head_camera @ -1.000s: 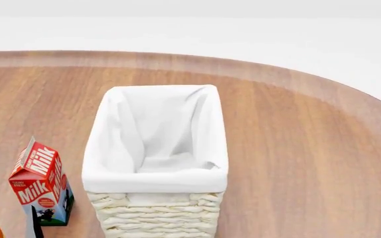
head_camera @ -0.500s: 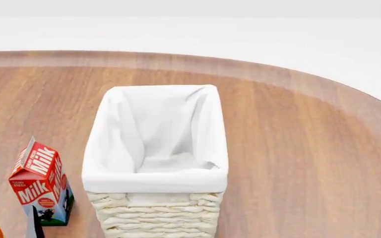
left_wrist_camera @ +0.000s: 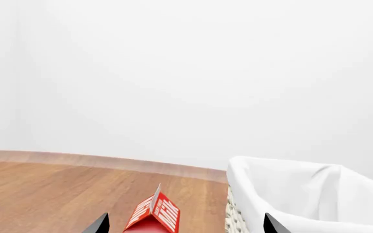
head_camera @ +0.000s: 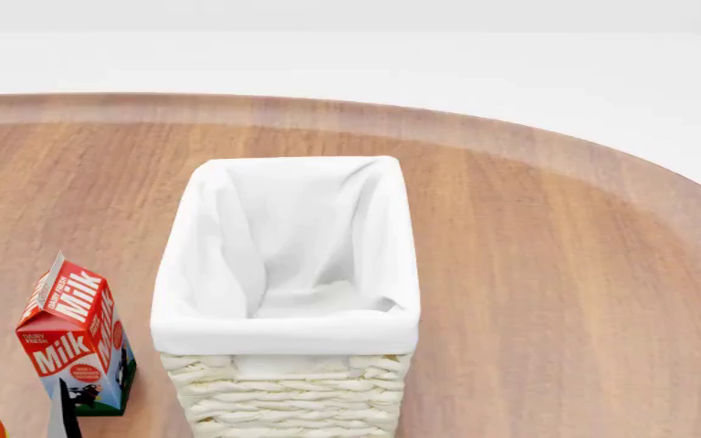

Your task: Pick up the alphabet soup, and put it in the basket.

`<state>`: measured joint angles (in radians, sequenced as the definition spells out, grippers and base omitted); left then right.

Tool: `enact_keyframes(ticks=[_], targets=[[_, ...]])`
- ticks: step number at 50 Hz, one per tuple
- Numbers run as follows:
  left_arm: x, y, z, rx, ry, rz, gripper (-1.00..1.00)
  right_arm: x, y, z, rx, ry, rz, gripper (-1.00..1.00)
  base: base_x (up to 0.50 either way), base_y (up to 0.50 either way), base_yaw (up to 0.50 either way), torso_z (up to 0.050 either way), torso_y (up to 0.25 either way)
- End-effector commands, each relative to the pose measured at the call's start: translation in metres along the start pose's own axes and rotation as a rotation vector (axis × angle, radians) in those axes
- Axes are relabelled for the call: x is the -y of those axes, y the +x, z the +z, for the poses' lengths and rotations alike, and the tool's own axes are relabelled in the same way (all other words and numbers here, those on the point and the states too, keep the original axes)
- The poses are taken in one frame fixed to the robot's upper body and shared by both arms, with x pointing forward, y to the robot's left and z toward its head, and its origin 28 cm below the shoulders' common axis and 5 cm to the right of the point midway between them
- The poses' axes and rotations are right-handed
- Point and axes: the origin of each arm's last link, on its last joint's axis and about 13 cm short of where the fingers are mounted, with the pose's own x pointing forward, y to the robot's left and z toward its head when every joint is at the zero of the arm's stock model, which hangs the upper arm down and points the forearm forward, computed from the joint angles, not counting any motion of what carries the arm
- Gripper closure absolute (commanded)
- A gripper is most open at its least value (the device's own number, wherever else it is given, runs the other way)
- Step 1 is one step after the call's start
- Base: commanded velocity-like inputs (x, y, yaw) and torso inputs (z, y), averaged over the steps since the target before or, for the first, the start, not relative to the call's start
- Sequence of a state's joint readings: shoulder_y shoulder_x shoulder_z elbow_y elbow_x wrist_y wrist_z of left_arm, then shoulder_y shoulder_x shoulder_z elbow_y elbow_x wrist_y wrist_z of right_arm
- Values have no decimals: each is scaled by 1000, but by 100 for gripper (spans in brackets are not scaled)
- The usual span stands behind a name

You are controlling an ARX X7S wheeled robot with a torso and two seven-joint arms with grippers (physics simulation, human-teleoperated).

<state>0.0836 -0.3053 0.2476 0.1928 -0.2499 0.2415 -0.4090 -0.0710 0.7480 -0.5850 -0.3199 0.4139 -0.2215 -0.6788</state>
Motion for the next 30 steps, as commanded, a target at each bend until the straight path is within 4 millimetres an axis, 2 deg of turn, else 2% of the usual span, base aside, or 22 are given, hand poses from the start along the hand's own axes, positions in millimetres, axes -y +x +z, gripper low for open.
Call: enact_keyframes(ticks=[1,30], targets=[[0,0,1,2,0,1,-100,0,3,-6,-30,4,5,-100,0,0,0,0,0],[0,0,0,4,-2,3,-100,2,6,-16,-98,-7,-11,-100,0,0,0,0,0]])
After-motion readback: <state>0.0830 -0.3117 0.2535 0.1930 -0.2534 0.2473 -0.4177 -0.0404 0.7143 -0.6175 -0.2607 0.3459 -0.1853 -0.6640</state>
